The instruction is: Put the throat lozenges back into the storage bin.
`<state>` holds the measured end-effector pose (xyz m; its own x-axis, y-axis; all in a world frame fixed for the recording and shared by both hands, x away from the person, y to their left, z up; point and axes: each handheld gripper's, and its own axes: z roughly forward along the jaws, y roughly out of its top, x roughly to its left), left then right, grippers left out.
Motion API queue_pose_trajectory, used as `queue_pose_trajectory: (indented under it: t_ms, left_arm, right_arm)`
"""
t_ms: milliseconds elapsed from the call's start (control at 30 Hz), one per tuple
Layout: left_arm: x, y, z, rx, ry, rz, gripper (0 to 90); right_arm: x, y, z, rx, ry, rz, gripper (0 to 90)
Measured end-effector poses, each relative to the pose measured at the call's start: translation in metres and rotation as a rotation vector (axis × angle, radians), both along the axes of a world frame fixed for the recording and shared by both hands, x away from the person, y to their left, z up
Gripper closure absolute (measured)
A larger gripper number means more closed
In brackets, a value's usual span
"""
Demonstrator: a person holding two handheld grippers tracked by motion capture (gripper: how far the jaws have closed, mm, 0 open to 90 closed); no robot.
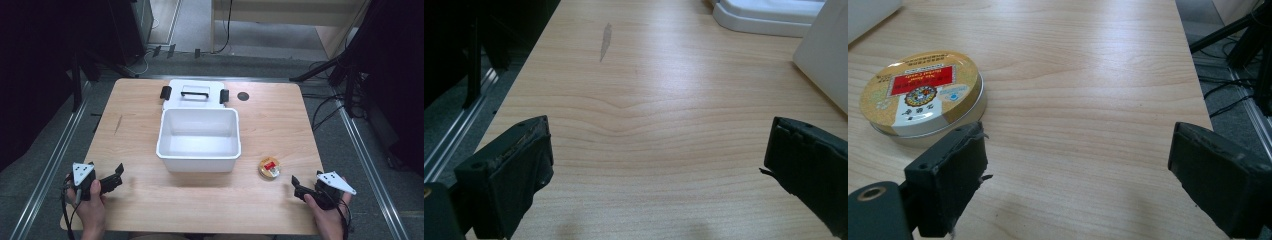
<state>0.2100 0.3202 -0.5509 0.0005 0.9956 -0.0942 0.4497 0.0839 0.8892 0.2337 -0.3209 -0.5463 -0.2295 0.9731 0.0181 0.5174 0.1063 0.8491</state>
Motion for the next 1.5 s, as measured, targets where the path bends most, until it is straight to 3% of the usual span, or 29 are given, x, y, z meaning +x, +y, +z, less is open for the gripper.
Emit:
queue_pose_trajectory:
  t_ms: [433,600,800,900,1133,1200,1500]
  left_arm:
    - [-0.002,0.0,0.0,-0.003,0.004,-0.016,0.0]
    - [-0.003,0.002,0.0,-0.024,0.004,-0.013,0.0]
    - [-0.003,0.001,0.0,-0.016,0.004,-0.013,0.0]
    - [-0.004,0.001,0.0,-0.016,0.004,-0.009,0.0]
    - [-0.004,0.001,0.0,-0.014,0.004,-0.009,0.0]
    - [-0.004,0.001,0.0,-0.014,0.004,-0.01,0.0]
    - [-0.004,0.001,0.0,-0.015,0.005,-0.011,0.0]
  right_arm:
    - [0.002,0.003,0.004,0.02,0.04,0.036,13.2]
    - [0.004,0.009,0.014,0.032,0.061,0.045,13.3]
    - [0.006,0.01,0.027,0.022,0.07,0.034,13.4]
    - [0.007,0.01,0.033,0.039,0.092,0.043,13.3]
    - [0.012,0.02,0.043,-0.024,0.135,0.088,10.6]
    - [0.015,0.023,0.046,-0.03,0.15,0.085,10.4]
    - [0.03,0.034,0.06,-0.061,0.231,0.167,3.8]
